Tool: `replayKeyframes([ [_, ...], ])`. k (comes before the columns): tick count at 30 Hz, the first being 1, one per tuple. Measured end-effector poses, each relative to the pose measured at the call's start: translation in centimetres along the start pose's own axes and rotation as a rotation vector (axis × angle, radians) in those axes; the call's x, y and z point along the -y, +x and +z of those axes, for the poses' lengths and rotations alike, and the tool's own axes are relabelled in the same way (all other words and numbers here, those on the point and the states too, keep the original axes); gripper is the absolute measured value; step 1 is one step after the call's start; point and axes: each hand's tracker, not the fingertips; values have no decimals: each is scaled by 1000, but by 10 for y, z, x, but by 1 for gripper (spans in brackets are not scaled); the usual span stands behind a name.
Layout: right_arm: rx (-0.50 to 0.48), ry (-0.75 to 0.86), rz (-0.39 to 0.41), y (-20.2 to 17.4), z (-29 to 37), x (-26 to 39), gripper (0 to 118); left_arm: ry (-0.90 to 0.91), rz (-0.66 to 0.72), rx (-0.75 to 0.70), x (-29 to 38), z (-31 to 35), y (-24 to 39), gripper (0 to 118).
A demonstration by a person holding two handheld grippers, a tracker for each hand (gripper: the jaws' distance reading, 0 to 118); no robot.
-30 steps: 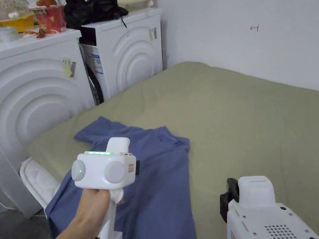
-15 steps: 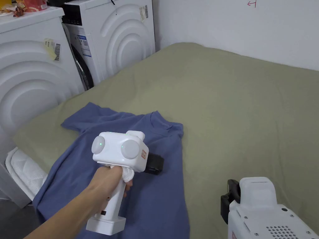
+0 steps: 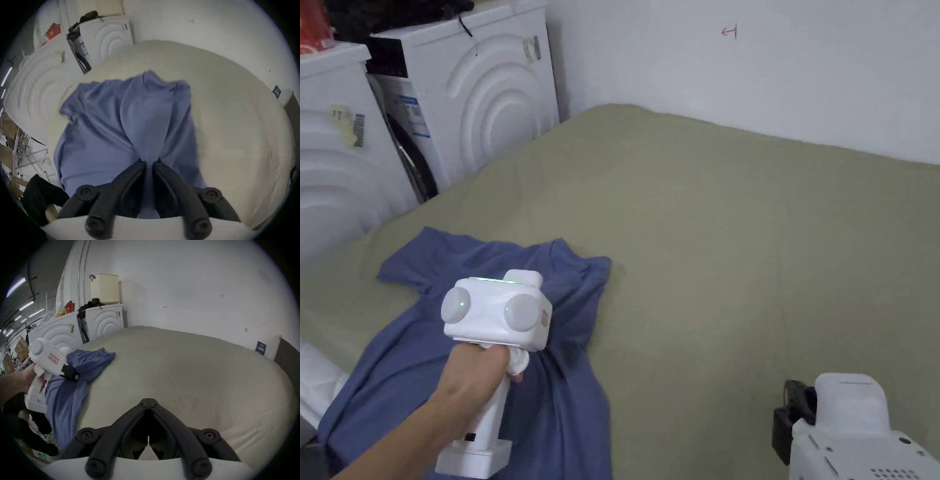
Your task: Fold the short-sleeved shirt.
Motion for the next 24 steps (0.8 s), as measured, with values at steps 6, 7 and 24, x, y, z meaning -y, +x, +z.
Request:
replayKeyframes([
  [6,129,65,-8,60,57,-6,0,112,-52,137,-12,76,57,3],
  [7,146,78,-15,70,68,-7,0,126,-87,167,-13,88,74,3],
  [24,562,152,-143,248,224,11,0,220,-518,756,29,216,464,3],
])
